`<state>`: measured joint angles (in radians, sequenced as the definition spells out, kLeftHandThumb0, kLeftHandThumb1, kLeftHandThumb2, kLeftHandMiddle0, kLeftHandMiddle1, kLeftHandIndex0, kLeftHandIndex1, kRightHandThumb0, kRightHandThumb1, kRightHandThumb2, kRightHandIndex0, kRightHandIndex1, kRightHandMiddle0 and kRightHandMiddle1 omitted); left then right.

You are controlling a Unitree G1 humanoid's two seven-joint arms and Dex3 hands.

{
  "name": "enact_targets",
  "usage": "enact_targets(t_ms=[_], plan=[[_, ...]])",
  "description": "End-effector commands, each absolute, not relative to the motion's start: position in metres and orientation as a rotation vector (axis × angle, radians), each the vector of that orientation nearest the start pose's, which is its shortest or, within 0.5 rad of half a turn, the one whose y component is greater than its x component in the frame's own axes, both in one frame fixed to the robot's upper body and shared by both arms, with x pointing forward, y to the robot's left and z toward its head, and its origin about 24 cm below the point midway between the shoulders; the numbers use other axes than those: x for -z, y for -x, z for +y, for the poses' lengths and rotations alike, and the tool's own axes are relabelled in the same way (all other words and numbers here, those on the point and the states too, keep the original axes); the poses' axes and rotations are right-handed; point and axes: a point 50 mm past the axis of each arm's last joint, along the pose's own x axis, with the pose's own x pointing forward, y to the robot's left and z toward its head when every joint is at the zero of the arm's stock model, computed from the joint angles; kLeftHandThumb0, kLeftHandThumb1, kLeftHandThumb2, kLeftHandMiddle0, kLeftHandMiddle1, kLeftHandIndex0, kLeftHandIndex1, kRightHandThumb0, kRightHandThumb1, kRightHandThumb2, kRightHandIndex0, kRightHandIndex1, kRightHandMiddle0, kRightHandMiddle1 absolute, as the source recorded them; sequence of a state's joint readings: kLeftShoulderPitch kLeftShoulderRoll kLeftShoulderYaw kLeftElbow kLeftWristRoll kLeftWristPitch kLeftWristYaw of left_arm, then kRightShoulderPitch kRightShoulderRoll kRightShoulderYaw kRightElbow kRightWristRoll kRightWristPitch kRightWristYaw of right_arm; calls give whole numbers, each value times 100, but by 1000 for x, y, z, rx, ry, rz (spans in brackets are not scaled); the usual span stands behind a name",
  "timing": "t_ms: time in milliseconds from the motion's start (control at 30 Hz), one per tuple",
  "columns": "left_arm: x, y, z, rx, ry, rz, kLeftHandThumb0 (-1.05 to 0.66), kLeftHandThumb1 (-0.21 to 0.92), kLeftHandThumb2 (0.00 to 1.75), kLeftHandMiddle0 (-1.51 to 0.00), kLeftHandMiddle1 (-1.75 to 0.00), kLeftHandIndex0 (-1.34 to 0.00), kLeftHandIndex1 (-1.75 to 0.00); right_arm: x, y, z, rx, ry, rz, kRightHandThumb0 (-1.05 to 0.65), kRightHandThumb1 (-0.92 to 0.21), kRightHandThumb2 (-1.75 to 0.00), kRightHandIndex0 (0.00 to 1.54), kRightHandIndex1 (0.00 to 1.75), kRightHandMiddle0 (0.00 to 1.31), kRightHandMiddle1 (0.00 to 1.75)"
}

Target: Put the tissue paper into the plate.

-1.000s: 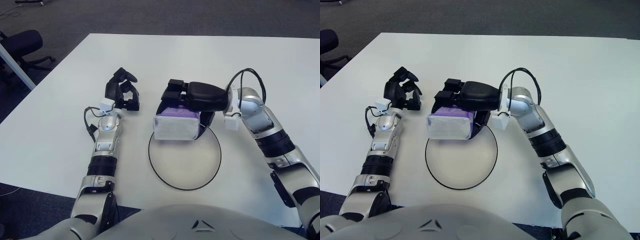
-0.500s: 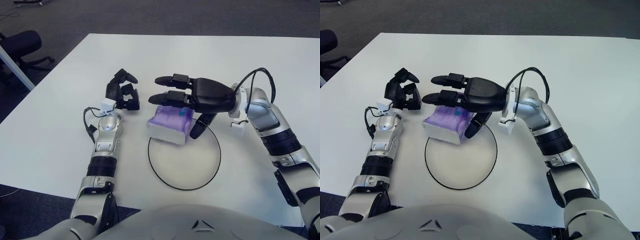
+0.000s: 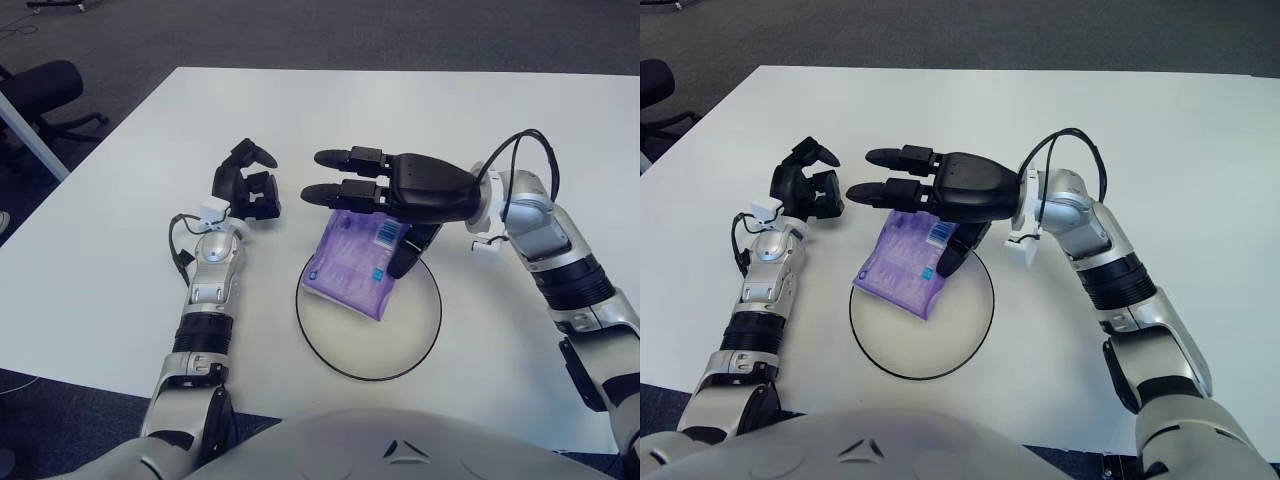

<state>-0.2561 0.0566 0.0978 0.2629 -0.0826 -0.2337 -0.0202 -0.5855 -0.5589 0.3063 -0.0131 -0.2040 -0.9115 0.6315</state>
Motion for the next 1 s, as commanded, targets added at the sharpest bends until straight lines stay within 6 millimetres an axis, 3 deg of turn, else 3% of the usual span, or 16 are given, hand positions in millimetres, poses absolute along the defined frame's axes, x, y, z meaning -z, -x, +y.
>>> enact_targets(t_ms=[0,200,567,733,967], plan=[[-17,-273,169,-62,91,-19,-49,26,138,-132,-175,-65,-175,-207,-250,-99,-1136,1172,-1183,-74,-76,-32,0,0,0,0],[-18,-274,169,-60,93,-26,-49,26,138,-132,-175,-65,-175,-207,-249,-101,-1153,1213,-1105,-78,-74,-39,0,0,0,0],[-18,-274,168,-56,105,-24,-50,25,139,-133,-175,-66,-175,-214,-244,-112,-1159,1270,-906,-82,-81,-41,0,0,0,0],[-22,-273,166,-61,108,-28,-50,25,140,-132,-175,-66,-175,-221,-243,-121,-1092,1328,-924,-85,-84,-41,0,0,0,0],[-18,-273,169,-51,122,-4,-50,24,141,-130,-175,-67,-175,-228,-251,-133,-992,1365,-905,-81,-79,-43,0,0,0,1]])
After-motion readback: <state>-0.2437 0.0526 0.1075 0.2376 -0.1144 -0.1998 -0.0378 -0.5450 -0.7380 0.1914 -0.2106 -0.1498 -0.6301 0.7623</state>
